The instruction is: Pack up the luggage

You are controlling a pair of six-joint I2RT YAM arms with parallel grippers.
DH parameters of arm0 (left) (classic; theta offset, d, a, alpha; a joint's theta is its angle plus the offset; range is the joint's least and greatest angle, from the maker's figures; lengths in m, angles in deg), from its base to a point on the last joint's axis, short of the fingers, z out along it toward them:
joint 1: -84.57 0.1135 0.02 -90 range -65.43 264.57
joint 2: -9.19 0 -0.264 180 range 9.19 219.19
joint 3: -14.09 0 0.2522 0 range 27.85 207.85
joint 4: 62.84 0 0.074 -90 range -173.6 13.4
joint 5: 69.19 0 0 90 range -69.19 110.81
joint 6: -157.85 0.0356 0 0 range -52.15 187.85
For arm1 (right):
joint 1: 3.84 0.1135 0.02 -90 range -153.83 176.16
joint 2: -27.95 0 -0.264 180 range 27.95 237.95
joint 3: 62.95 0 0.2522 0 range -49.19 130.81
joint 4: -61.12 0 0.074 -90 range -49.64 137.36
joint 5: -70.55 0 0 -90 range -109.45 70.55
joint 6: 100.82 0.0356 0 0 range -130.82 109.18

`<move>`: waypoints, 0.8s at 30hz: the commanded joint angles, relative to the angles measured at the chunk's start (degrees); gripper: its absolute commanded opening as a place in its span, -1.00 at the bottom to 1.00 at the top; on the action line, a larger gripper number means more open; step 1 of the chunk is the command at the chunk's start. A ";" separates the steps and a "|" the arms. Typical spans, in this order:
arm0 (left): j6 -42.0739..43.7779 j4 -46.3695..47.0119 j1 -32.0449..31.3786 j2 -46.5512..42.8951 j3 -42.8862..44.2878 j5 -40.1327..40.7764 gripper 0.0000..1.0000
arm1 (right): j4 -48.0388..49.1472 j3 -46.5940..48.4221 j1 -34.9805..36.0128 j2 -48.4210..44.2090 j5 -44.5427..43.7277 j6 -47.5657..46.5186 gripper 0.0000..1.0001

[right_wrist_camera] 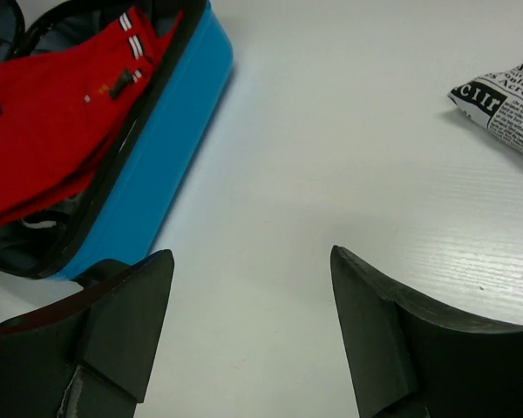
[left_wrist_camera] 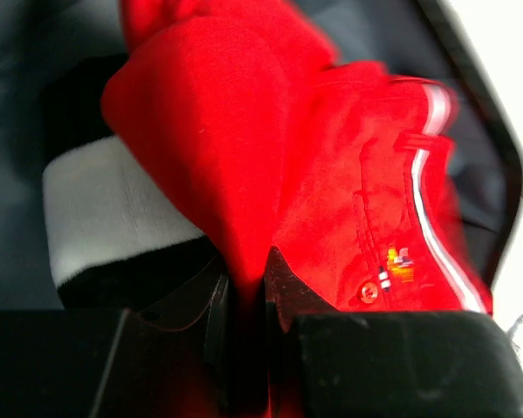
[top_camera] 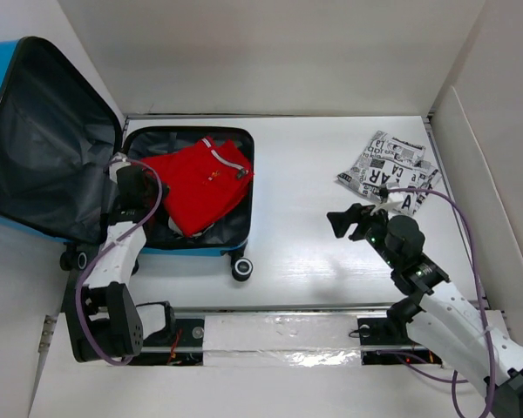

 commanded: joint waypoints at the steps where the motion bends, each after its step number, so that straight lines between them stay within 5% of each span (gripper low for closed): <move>1: -3.39 2.61 1.22 -0.76 0.13 1.94 -1.00 | 1.35 0.36 -0.38 -2.03 -0.91 -1.31 0.56; 9: -5.33 1.72 5.52 -4.71 -1.55 9.96 -1.00 | 0.03 0.54 -0.38 -2.65 -1.96 -1.58 0.56; 12: -4.10 -0.20 6.85 -1.64 1.60 6.80 -0.71 | -0.58 0.80 -0.38 -1.69 -3.45 -1.40 0.56; 15: -5.24 -1.45 6.85 1.79 1.46 6.10 -0.24 | -1.37 1.06 -0.38 -0.63 -5.65 -0.70 0.54; 16: -5.68 -0.66 6.85 1.88 0.66 5.75 0.13 | -1.64 1.24 -0.38 -0.37 -6.35 -0.44 0.53; 19: -7.09 0.93 6.85 -0.39 -0.31 3.91 0.52 | -2.34 1.15 -0.38 -0.02 -9.34 0.70 0.46; 23: -6.74 0.93 6.85 -5.92 0.91 4.78 0.67 | -2.52 0.80 -0.38 0.69 -12.42 1.50 0.27; 24: -6.39 1.10 6.85 -7.42 1.35 5.13 0.68 | -2.61 0.71 -0.38 0.95 -13.64 1.67 0.02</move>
